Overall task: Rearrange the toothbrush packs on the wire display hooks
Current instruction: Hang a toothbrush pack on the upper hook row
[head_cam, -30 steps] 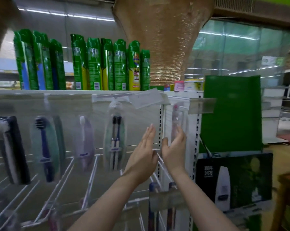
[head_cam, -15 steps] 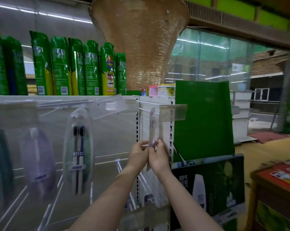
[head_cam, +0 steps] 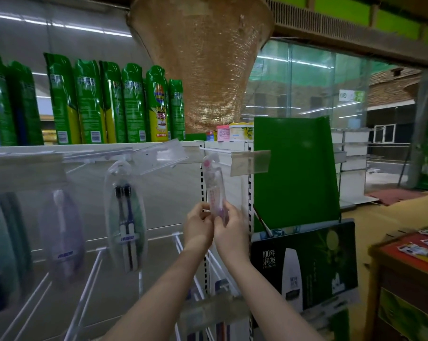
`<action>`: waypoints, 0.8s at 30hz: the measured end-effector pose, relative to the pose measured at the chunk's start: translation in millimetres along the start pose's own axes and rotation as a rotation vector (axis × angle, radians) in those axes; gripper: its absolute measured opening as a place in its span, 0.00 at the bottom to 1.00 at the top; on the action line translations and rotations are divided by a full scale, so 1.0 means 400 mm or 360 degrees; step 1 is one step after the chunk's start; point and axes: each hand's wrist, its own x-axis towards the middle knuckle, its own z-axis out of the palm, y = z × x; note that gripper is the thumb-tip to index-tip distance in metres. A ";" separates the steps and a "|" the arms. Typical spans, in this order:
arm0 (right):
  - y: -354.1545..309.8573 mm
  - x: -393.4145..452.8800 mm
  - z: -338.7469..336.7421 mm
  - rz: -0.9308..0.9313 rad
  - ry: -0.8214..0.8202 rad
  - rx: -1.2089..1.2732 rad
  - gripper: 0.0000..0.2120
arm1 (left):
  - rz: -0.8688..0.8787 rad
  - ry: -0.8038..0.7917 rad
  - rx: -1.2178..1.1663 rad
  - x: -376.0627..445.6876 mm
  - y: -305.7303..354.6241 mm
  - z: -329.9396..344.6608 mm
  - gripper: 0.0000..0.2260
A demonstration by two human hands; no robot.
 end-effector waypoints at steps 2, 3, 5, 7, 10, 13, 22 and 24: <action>0.004 -0.009 -0.004 -0.0027 0.0045 0.0045 0.18 | 0.0047 -0.0046 0.0065 -0.008 -0.002 -0.017 0.17; 0.007 -0.012 -0.008 -0.0032 0.0062 0.0072 0.15 | 0.0073 -0.0079 0.0084 -0.014 -0.002 -0.027 0.18; 0.007 -0.018 -0.021 -0.0018 0.0053 0.0160 0.08 | 0.0167 -0.0127 0.0196 -0.028 0.002 -0.053 0.17; 0.000 -0.024 -0.033 0.0005 0.0040 0.0262 0.06 | 0.0294 -0.0165 0.0294 -0.044 0.004 -0.080 0.13; -0.004 -0.040 -0.026 0.0043 0.0009 0.0367 0.10 | 0.0401 -0.0222 0.0364 -0.074 0.007 -0.118 0.14; -0.013 -0.065 -0.005 0.0006 -0.0074 0.0339 0.13 | 0.0411 -0.0204 0.0390 -0.099 0.010 -0.158 0.14; -0.091 -0.158 0.063 -0.0173 -0.0266 0.0395 0.08 | 0.0246 -0.0152 0.0299 -0.149 0.005 -0.311 0.07; -0.105 -0.181 0.077 -0.0201 -0.0277 0.0402 0.07 | 0.0261 -0.0187 0.0320 -0.167 0.008 -0.348 0.07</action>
